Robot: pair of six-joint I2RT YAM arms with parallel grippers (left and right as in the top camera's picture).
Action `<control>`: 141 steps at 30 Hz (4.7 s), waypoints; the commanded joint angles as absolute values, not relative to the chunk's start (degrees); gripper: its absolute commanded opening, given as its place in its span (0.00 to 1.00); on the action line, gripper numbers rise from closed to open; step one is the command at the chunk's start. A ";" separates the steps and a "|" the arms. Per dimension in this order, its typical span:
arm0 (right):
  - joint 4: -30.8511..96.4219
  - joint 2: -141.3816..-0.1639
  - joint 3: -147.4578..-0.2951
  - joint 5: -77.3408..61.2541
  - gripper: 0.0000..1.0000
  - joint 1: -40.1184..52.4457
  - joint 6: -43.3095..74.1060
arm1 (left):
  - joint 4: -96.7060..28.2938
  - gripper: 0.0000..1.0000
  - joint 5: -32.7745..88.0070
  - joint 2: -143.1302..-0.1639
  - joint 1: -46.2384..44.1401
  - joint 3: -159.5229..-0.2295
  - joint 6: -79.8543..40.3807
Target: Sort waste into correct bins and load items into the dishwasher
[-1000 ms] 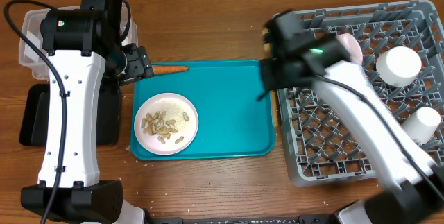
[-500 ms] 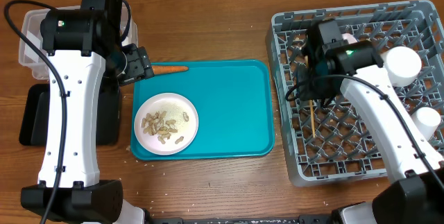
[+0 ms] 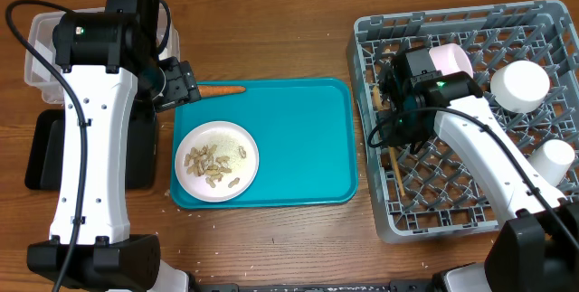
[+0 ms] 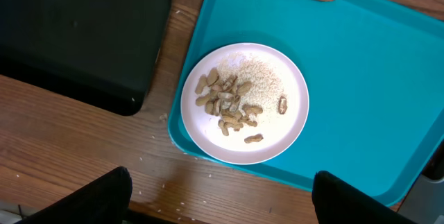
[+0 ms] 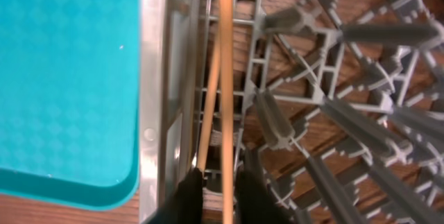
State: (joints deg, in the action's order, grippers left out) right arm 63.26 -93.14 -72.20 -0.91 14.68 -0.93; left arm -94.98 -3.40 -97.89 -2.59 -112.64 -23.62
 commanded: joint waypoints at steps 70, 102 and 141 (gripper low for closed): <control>79.22 -71.85 -81.01 -3.53 1.00 5.43 5.80 | -47.29 0.84 -1.08 -98.61 -31.90 -61.78 -27.20; 79.24 -71.85 -81.01 -3.55 1.00 5.43 5.80 | -46.50 0.25 -5.13 -109.32 -31.79 -61.23 -22.24; 79.48 -71.85 -81.01 -3.55 1.00 5.43 5.80 | -73.17 0.04 -19.25 -109.30 -31.27 -84.60 -27.31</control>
